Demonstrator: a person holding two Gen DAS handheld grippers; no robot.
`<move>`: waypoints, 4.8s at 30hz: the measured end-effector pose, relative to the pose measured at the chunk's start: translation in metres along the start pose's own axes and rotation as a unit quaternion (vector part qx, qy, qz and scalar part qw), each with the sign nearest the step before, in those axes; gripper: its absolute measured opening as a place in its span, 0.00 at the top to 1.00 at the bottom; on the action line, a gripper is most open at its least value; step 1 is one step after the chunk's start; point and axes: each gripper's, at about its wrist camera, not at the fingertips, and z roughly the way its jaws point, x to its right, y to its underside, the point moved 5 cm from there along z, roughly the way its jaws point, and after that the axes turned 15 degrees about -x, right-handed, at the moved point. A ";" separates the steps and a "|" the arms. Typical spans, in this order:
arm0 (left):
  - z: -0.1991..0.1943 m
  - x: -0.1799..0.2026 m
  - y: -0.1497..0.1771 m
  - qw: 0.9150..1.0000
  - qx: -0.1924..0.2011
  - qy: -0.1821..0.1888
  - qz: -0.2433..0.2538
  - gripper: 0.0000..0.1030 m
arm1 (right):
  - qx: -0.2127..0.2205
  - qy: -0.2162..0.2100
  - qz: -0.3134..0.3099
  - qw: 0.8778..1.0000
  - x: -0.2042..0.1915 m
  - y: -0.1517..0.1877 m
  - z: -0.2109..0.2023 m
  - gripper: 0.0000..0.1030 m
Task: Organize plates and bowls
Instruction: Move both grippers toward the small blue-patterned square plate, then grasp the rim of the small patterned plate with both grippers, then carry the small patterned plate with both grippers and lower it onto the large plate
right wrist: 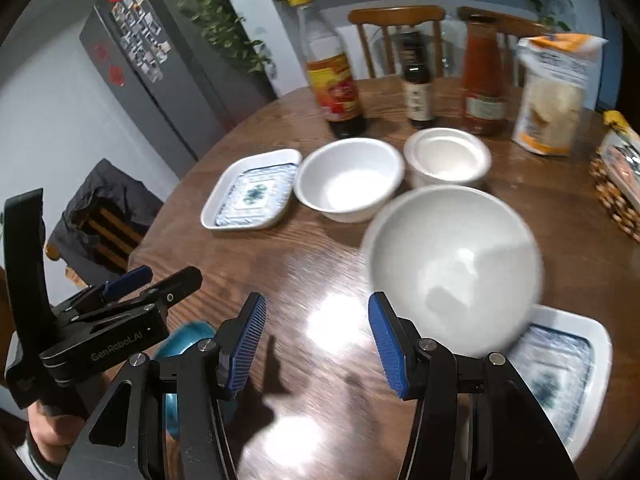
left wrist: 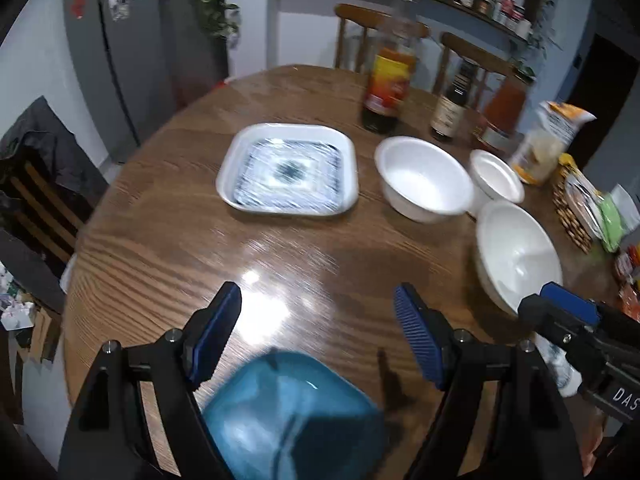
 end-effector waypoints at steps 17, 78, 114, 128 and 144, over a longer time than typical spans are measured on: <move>0.042 -0.065 -0.083 1.000 -0.007 -0.018 0.003 0.24 | -0.022 0.012 0.013 1.000 -0.042 -0.076 0.071 0.47; -0.021 -0.032 -0.056 0.997 0.066 0.022 0.030 0.90 | 0.074 0.074 0.009 0.995 -0.051 -0.052 -0.010 0.89; 0.006 0.248 0.077 0.976 -0.011 0.069 0.204 0.89 | 0.059 0.117 0.185 0.974 0.175 0.141 -0.098 0.89; 0.044 0.256 0.077 0.975 -0.048 0.046 0.211 0.89 | 0.012 0.101 0.201 0.974 0.199 0.144 -0.061 0.89; 0.068 0.263 0.072 0.974 -0.063 0.029 0.217 0.88 | -0.001 0.116 0.204 0.972 0.209 0.136 -0.043 0.89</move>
